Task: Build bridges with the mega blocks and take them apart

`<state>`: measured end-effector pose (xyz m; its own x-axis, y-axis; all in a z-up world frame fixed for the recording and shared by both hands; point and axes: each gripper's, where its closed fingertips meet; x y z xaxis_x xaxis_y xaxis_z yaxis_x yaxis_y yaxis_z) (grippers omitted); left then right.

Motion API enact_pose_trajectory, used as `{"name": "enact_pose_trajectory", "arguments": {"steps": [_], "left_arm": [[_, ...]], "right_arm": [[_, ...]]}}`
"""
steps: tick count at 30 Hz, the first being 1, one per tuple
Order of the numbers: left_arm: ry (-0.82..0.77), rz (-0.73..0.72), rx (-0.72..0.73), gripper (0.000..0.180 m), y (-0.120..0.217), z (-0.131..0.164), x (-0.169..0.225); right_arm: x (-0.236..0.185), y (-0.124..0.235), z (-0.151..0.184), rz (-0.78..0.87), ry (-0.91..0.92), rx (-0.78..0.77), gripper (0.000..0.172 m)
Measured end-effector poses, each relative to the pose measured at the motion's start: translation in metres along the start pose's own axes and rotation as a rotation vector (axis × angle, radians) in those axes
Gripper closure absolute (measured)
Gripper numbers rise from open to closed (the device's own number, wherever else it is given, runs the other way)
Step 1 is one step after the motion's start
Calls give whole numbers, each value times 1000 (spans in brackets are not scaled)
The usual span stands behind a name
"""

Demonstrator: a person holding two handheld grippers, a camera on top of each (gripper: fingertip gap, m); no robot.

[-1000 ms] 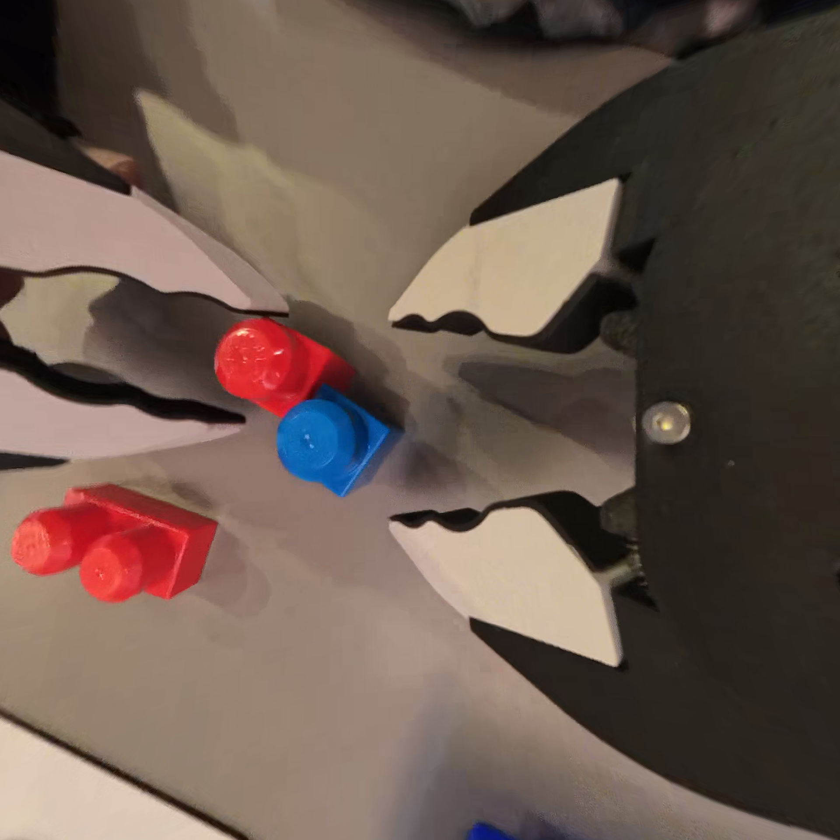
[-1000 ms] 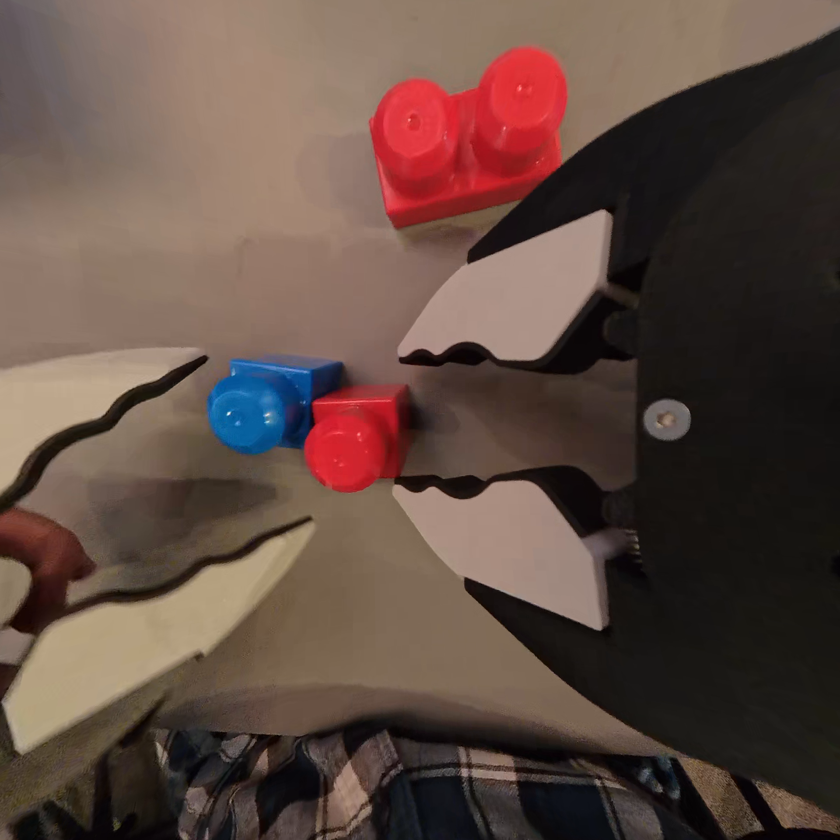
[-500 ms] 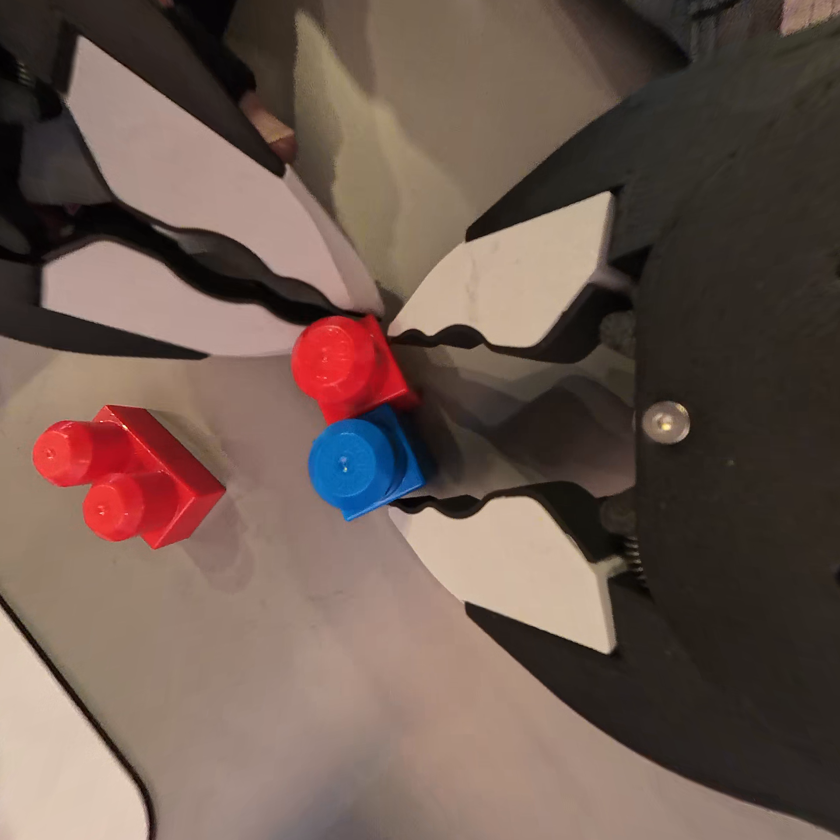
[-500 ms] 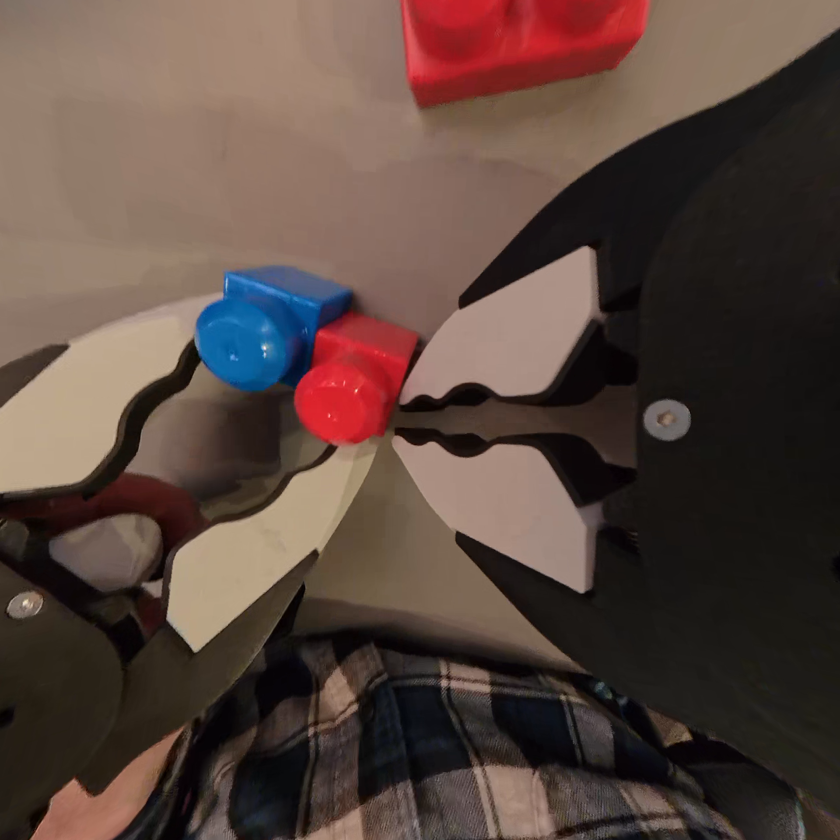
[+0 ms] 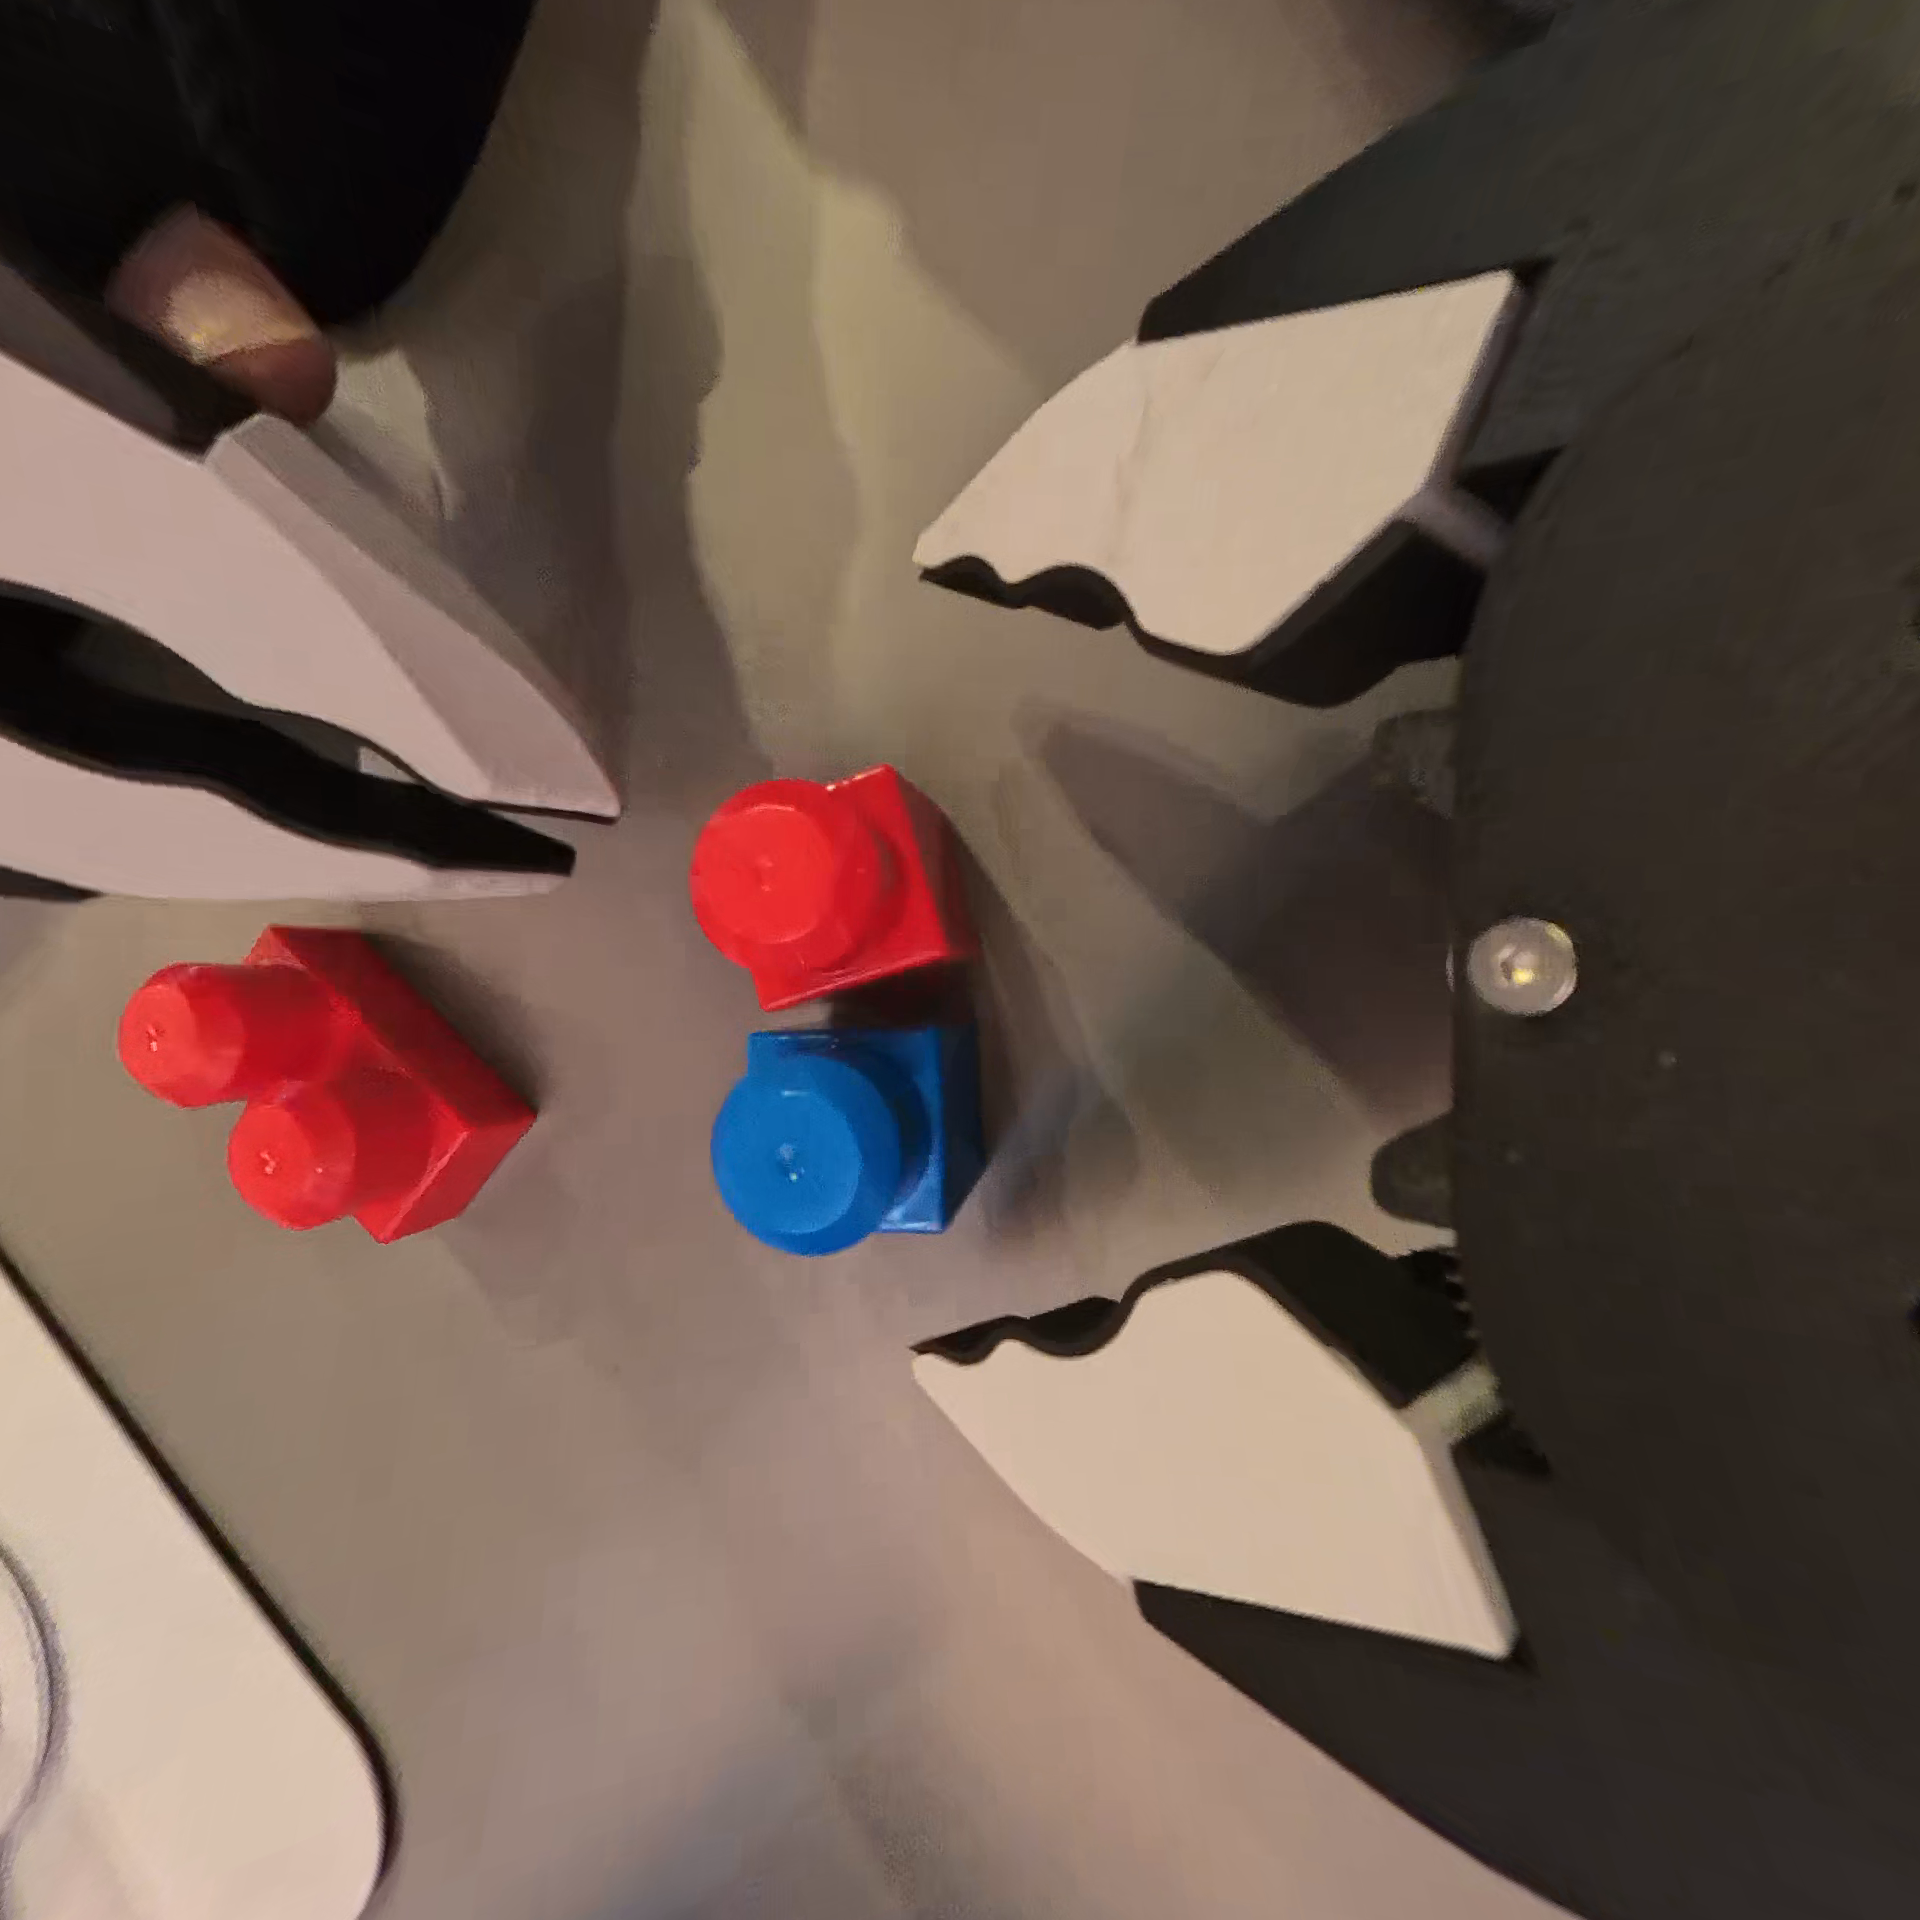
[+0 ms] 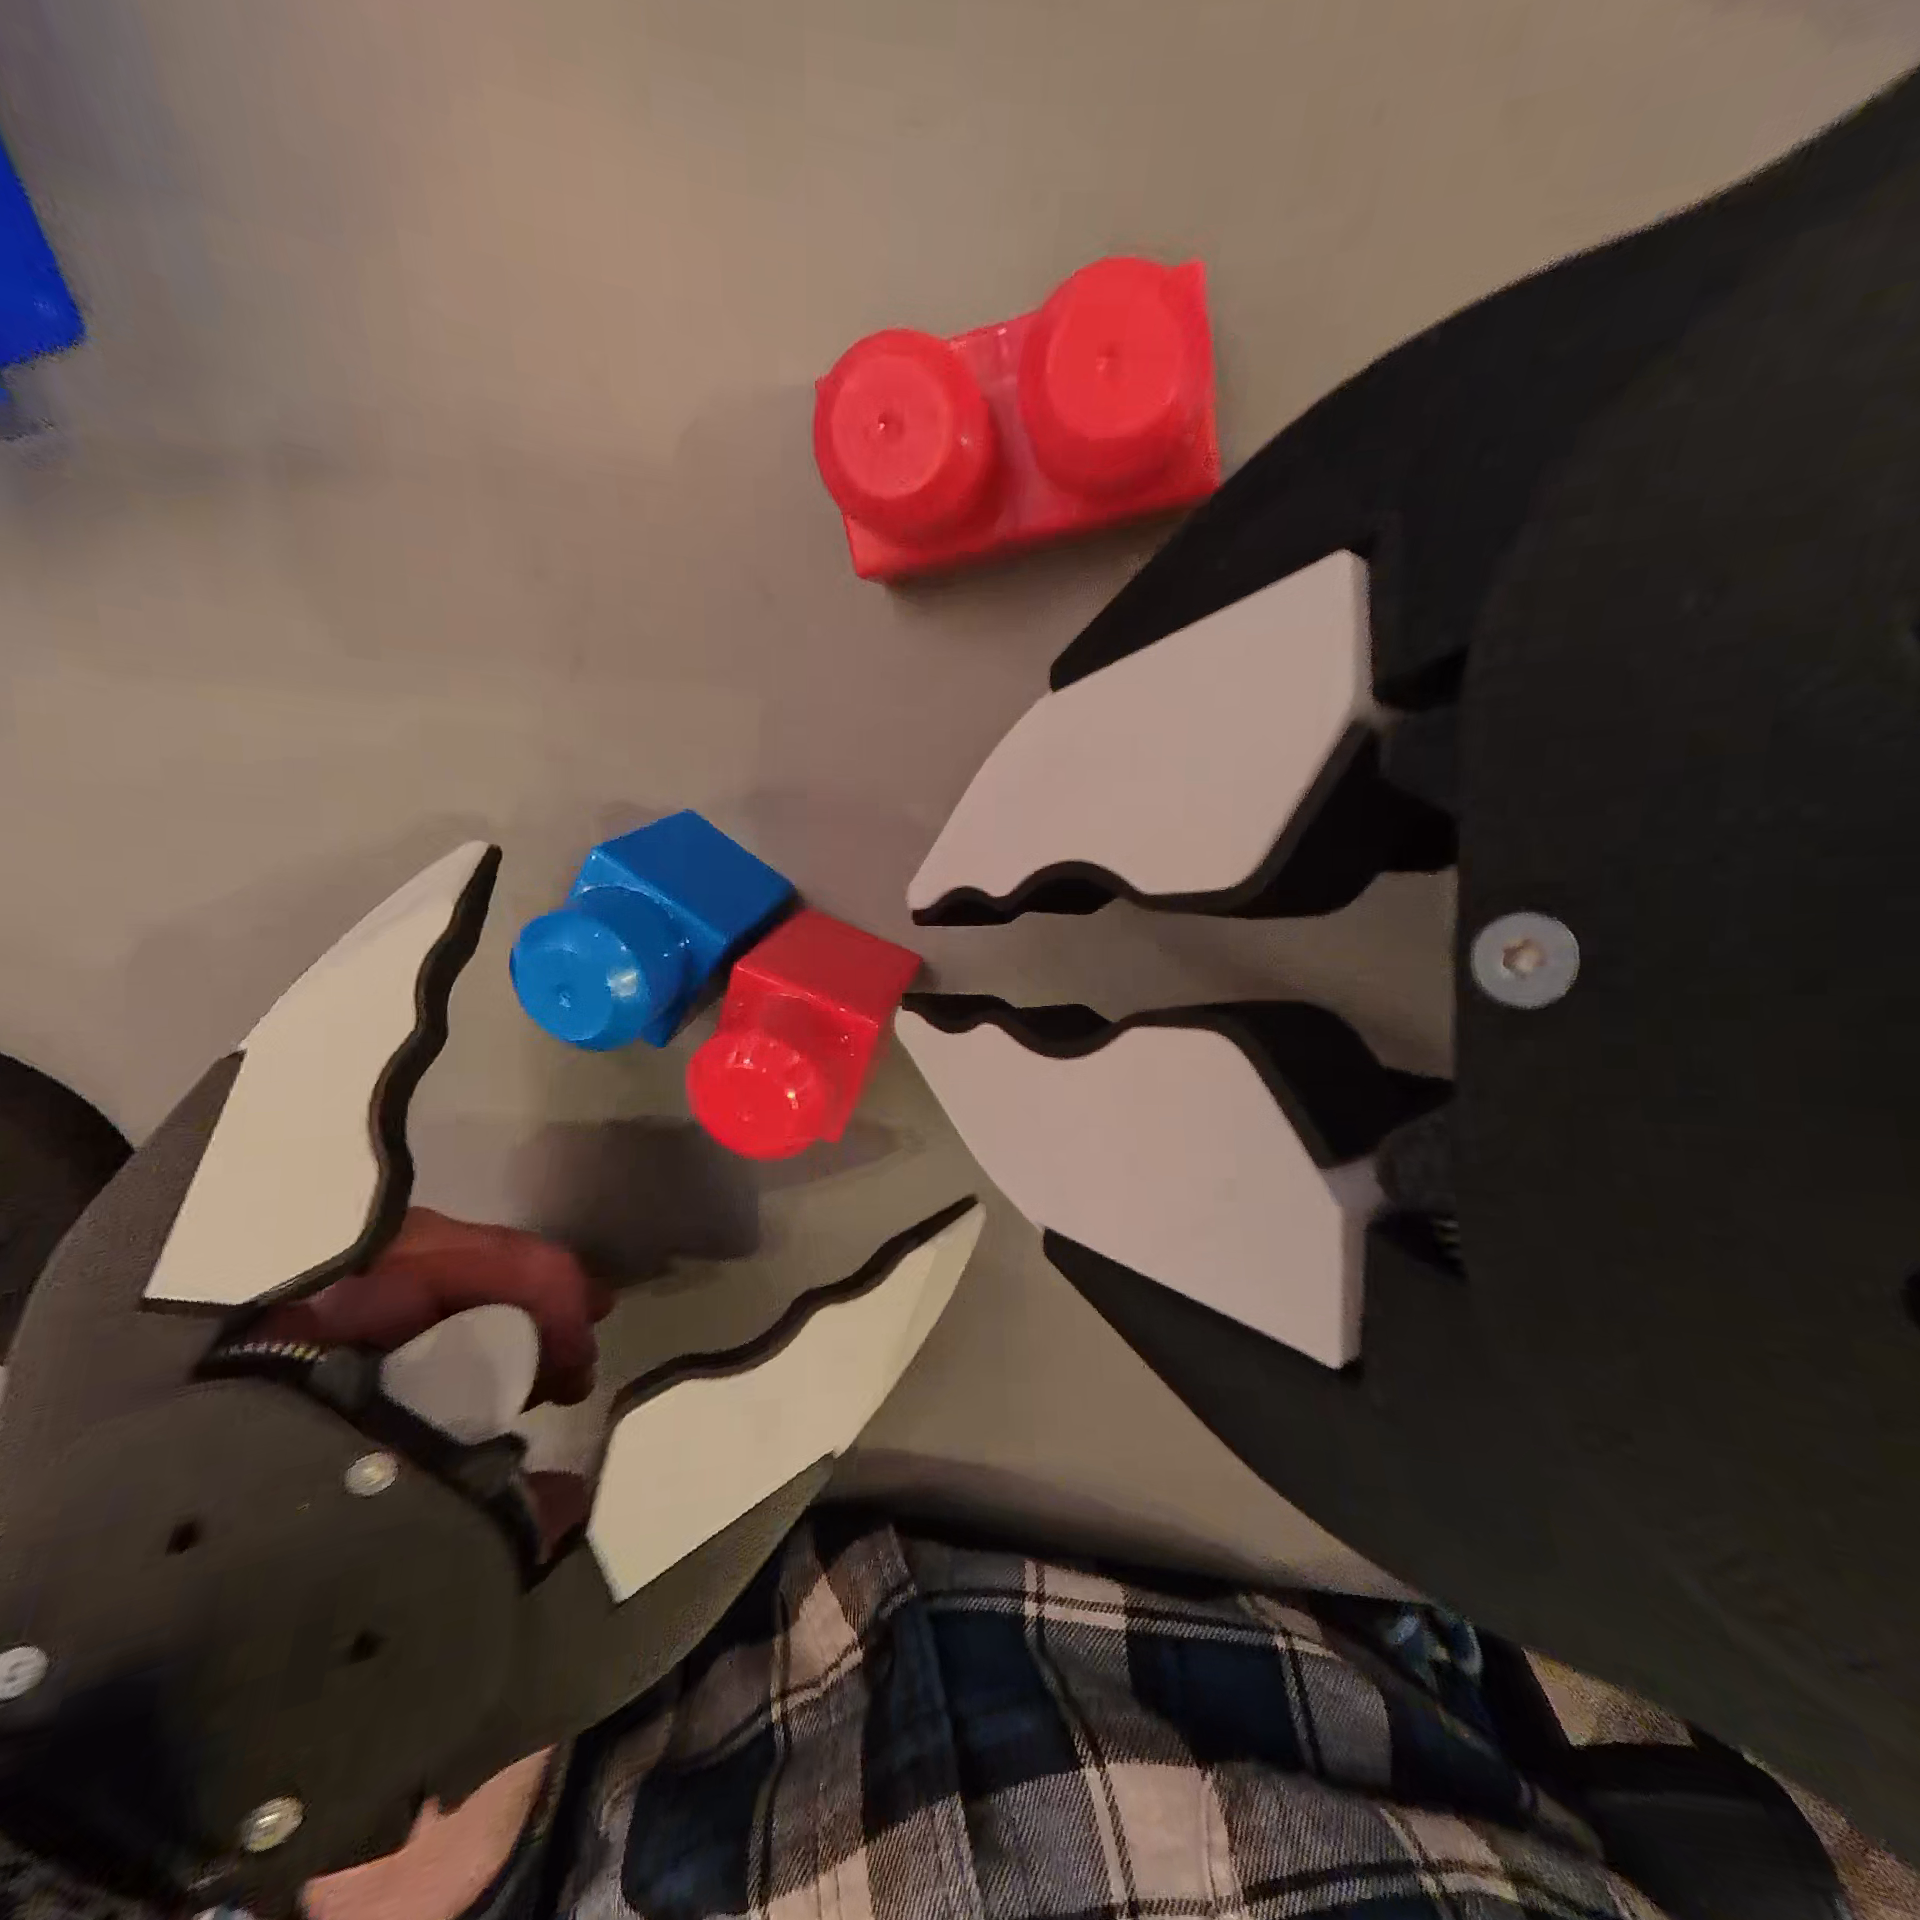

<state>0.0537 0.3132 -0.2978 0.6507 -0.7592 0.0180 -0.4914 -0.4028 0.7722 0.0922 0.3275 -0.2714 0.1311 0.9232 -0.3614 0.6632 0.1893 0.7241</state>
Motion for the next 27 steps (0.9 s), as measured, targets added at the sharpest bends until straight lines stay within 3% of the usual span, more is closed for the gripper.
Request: {"name": "enact_pose_trajectory", "arguments": {"steps": [3,7,14,19,22,27], "left_arm": [[51,-46,-5,60,-10,-4,-2],[32,-4,-32,104,-17,-4,4],[-15,16,-29,105,-17,-4,2],[-91,116,-78,83,-20,1,5],[-108,99,-67,100,-21,-1,4],[-102,93,-58,104,-24,-5,3]], "right_arm": [[3,-8,0,0,12,-22,159],[4,-9,-3,0,7,5,160],[8,-6,2,18,11,-16,160],[5,-15,2,14,9,-34,162],[5,-16,1,20,10,-30,161],[10,-7,4,53,12,-27,163]]}}
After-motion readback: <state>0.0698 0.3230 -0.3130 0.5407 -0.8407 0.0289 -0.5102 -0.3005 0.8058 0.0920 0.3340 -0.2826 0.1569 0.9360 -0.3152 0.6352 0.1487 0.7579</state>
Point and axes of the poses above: each gripper's, where its closed fingertips meet, y back along the fingers, z out of its underside, x = y × z across the jaws, and after that the axes turned 4 degrees about -x, right-handed
